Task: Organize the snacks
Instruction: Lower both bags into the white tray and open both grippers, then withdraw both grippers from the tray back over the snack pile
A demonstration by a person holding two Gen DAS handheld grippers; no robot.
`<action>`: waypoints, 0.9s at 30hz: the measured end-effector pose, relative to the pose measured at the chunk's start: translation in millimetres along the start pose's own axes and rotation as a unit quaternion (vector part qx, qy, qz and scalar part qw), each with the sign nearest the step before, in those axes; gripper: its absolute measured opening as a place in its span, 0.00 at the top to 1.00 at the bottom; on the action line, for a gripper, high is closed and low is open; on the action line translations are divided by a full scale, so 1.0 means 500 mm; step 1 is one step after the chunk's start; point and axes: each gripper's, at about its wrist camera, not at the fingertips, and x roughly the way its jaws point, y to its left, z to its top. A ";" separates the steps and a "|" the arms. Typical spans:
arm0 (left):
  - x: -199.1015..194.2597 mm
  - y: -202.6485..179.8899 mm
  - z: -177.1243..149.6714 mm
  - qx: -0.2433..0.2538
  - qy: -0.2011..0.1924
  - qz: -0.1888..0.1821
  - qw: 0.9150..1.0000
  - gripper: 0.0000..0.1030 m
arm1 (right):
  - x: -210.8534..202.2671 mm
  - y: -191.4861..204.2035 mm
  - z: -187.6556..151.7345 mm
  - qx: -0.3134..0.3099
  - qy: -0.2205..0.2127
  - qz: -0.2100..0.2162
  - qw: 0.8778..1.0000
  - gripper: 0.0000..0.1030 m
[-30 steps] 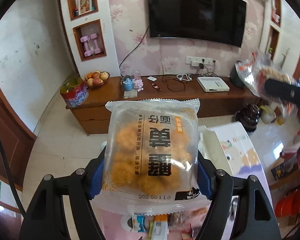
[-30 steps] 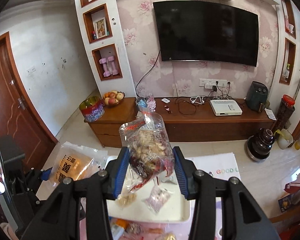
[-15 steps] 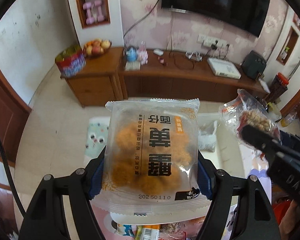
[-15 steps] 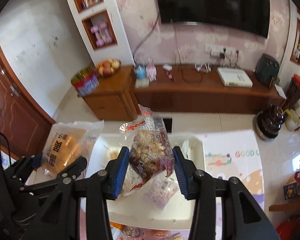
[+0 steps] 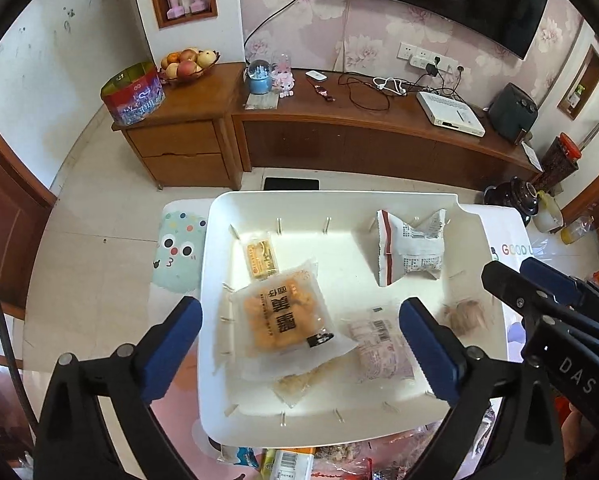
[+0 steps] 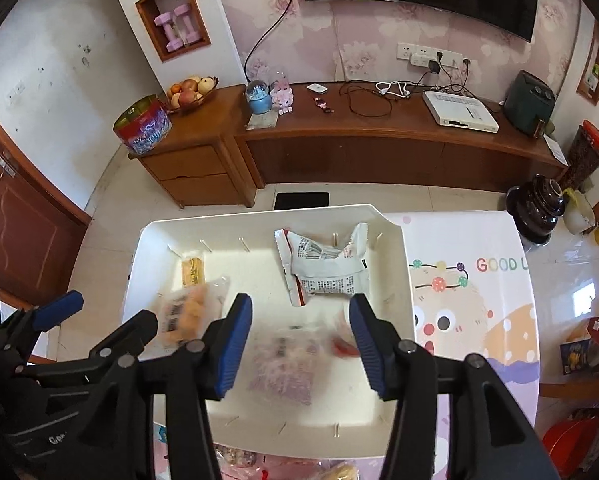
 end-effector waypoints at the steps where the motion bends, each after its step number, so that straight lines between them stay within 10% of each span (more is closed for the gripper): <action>1: -0.002 0.000 -0.002 0.000 0.000 -0.001 1.000 0.04 | 0.001 -0.003 0.001 0.001 0.000 0.000 1.000 0.50; 27: -0.149 0.001 -0.069 0.021 -0.041 0.014 0.999 0.04 | -0.122 0.008 -0.065 0.014 -0.039 -0.005 0.999 0.50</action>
